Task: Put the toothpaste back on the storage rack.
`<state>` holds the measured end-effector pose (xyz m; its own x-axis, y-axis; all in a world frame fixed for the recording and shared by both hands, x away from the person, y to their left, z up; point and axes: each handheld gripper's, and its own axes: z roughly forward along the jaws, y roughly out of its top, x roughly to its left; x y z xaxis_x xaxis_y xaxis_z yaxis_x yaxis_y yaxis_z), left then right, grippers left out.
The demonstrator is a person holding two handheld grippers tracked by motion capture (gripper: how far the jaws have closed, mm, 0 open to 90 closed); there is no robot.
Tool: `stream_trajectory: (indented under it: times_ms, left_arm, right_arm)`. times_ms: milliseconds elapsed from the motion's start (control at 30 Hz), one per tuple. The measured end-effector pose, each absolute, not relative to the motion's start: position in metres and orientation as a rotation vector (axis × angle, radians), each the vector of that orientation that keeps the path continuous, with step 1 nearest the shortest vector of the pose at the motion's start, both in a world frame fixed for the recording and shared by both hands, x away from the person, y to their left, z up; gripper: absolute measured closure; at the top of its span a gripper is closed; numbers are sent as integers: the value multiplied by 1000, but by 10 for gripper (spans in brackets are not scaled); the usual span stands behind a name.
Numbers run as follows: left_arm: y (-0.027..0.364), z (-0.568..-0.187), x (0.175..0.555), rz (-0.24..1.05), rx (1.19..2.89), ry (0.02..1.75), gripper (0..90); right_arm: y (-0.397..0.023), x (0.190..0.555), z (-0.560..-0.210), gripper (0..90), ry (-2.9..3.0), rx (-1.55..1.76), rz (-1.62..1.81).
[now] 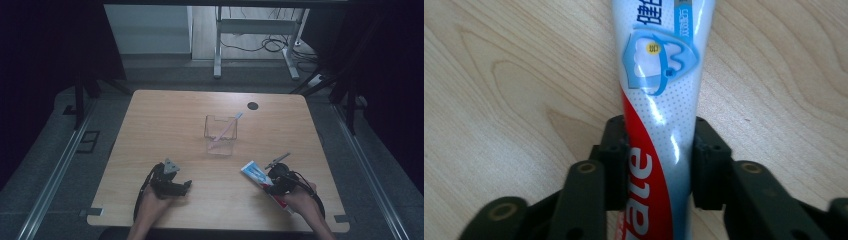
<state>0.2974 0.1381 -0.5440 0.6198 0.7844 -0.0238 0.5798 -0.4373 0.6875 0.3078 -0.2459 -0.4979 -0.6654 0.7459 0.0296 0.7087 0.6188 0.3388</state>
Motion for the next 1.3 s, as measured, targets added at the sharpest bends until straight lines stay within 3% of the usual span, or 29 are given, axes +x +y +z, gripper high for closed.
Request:
stream_trajectory:
  times_ms: [233, 1300]
  left_arm:
    - [138, -544, 297, 393, 2171, 1069, 133]
    - [138, -544, 298, 395, 2171, 1066, 133]
  right_arm:
    - [-250, 305, -496, 722, 2709, 1232, 541]
    - [-247, 311, -453, 729, 2516, 1141, 951]
